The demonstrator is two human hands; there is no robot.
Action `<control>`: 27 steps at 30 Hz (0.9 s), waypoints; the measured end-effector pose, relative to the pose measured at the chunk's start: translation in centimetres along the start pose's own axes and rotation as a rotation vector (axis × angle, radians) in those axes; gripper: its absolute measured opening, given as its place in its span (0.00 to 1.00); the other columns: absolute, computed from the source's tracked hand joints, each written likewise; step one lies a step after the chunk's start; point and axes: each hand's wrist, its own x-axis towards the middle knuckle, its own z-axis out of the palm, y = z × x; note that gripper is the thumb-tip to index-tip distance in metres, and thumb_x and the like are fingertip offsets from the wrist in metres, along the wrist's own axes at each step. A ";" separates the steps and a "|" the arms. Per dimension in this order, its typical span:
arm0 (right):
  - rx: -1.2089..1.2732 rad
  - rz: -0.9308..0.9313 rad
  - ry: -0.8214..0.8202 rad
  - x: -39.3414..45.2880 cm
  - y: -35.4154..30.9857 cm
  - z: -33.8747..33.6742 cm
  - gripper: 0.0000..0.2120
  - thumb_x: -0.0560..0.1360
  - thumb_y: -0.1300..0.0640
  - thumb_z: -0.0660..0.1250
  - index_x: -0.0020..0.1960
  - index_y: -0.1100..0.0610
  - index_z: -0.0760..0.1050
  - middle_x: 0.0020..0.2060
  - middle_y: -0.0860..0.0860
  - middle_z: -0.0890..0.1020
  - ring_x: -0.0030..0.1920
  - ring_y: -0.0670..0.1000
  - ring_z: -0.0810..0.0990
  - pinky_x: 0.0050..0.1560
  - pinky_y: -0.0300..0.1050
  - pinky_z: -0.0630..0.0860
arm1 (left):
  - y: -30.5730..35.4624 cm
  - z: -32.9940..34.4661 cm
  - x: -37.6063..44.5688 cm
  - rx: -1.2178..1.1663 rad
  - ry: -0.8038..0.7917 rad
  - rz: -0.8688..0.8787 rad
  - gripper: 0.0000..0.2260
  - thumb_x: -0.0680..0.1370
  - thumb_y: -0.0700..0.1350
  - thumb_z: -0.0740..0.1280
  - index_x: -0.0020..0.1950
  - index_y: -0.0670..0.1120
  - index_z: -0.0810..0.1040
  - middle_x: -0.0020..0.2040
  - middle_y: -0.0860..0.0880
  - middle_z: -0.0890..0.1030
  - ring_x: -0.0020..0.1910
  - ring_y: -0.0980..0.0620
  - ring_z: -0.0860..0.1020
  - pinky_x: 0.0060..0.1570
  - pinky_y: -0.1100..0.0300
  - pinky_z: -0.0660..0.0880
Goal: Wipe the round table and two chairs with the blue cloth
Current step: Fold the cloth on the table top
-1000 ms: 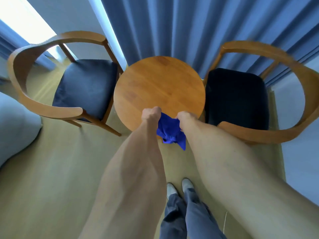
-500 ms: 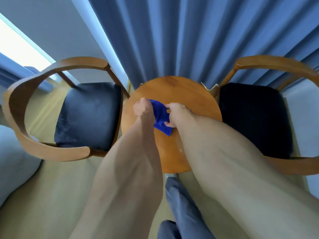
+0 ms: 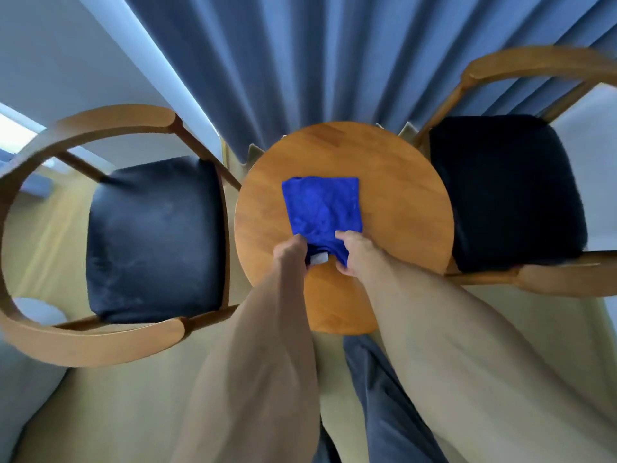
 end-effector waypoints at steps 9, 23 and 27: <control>-0.080 0.129 0.086 4.6 9.6 -1.6 0.19 0.72 0.55 0.73 0.60 0.60 0.75 0.57 0.54 0.79 0.53 0.56 0.79 0.57 0.53 0.77 | -9.3 -1.5 4.1 0.241 -0.039 -0.140 0.09 0.75 0.43 0.65 0.54 0.43 0.76 0.44 0.44 0.78 0.28 0.47 0.73 0.21 0.63 0.70; 0.296 -0.306 0.126 5.4 -2.1 2.1 0.12 0.80 0.46 0.61 0.52 0.55 0.73 0.46 0.51 0.80 0.45 0.53 0.81 0.42 0.44 0.73 | 4.3 1.1 4.5 -0.022 0.062 0.333 0.17 0.76 0.52 0.59 0.61 0.45 0.74 0.51 0.43 0.84 0.50 0.44 0.83 0.57 0.50 0.76; 0.014 -0.316 0.413 8.9 -1.2 1.2 0.20 0.82 0.49 0.56 0.65 0.60 0.74 0.55 0.54 0.79 0.55 0.55 0.79 0.56 0.44 0.72 | 2.5 0.1 8.1 0.213 0.138 0.342 0.20 0.76 0.52 0.64 0.64 0.43 0.75 0.60 0.43 0.80 0.57 0.42 0.80 0.55 0.51 0.78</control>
